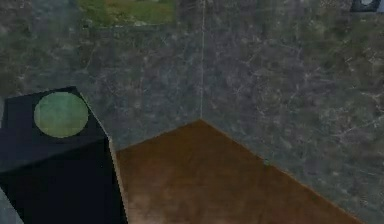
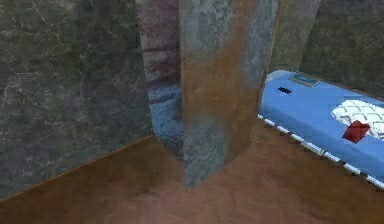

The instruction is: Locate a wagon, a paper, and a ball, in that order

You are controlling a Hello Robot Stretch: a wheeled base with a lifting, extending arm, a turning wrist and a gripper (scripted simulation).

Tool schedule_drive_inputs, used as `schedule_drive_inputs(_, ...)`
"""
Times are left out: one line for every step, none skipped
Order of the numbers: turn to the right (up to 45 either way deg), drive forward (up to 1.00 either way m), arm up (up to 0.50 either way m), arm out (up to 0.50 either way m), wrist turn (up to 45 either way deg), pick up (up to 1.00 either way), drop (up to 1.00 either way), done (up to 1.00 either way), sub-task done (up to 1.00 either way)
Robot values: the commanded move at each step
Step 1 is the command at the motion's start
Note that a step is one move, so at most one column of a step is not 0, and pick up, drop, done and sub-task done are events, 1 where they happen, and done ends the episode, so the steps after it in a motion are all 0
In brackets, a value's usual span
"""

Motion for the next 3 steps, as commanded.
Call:
schedule_drive_inputs(-30.0,0.00,0.00,0.00,0.0,0.00,0.00,0.00,0.00)
schedule_drive_inputs(0.0,0.30,0.00,0.00,0.0,0.00,0.00,0.00,0.00)
schedule_drive_inputs(0.0,0.00,0.00,0.00,0.0,0.00,0.00,1.00,0.00)
